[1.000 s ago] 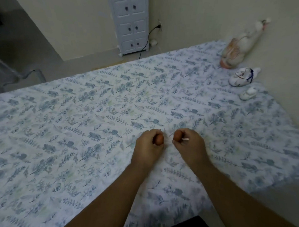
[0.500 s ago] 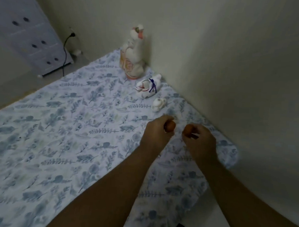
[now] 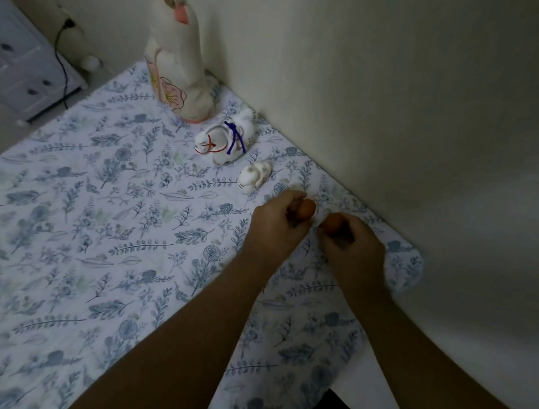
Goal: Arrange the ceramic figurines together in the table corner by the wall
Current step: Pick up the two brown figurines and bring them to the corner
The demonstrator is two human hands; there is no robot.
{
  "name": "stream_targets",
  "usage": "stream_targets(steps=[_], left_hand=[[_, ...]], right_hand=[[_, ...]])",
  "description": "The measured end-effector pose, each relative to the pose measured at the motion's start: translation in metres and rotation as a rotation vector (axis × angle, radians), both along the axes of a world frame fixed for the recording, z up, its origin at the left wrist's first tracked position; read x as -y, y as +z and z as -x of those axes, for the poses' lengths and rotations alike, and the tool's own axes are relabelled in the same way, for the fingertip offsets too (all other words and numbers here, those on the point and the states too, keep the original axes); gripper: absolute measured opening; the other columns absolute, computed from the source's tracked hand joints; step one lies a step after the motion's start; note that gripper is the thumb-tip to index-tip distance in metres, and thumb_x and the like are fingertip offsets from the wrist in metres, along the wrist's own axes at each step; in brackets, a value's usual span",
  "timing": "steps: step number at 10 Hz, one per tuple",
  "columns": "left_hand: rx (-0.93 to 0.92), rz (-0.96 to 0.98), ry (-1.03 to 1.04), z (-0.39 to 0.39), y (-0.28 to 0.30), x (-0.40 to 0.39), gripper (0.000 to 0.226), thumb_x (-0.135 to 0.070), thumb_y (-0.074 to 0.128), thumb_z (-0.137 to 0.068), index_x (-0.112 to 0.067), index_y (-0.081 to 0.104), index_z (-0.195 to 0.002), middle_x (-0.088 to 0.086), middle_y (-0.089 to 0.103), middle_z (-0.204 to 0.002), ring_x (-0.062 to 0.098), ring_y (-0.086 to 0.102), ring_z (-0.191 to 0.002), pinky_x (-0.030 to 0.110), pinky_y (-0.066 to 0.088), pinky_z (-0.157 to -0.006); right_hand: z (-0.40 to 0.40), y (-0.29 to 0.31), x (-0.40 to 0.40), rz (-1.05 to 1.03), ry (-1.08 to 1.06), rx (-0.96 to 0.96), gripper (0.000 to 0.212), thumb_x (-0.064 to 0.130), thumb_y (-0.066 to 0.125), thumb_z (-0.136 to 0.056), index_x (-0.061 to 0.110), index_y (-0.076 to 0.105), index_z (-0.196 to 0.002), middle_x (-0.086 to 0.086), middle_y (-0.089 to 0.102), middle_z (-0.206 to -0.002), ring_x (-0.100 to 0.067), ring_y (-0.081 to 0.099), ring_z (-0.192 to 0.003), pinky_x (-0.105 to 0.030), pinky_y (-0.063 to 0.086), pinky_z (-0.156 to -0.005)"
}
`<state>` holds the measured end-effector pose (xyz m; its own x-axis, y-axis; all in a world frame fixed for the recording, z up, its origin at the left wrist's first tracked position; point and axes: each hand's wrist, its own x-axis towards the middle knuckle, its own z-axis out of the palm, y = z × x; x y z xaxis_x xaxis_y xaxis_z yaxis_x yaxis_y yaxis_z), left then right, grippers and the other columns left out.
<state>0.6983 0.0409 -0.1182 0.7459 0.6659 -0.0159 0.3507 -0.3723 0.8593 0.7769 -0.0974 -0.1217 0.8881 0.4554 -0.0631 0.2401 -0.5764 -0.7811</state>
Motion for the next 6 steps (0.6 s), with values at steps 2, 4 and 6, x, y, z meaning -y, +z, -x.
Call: stream_targets(steps=[2,4,6], left_hand=[[-0.044,-0.061,-0.041,0.005,0.003,-0.006,0.053,-0.01,0.084,-0.073,-0.014,0.069,-0.124,0.006,0.075,-0.108,0.015,0.069,-0.097,0.019,0.052,-0.087],[-0.064,-0.049,-0.028,0.006,0.006,-0.003,0.053,-0.01,0.083,-0.074,-0.014,0.068,-0.125,0.006,0.075,-0.111,0.015,0.068,-0.1,0.002,0.041,-0.084],[-0.034,0.041,-0.025,0.013,0.015,0.001,0.058,-0.01,0.08,-0.08,-0.015,0.06,-0.135,0.002,0.071,-0.12,0.012,0.065,-0.108,-0.006,0.036,-0.084]], right_hand=[[0.011,0.001,0.001,0.034,0.049,0.029,0.024,0.024,0.078,-0.084,0.015,0.071,-0.105,-0.004,0.072,-0.098,-0.014,0.063,-0.089,-0.025,0.051,-0.078],[0.013,-0.001,0.003,0.034,0.081,-0.007,0.027,0.024,0.076,-0.086,0.014,0.068,-0.109,-0.004,0.067,-0.103,-0.016,0.06,-0.096,-0.03,0.052,-0.085],[0.013,0.002,0.007,0.088,0.151,-0.014,0.051,0.03,0.079,-0.082,0.016,0.06,-0.128,-0.005,0.062,-0.12,-0.022,0.055,-0.116,-0.037,0.049,-0.097]])
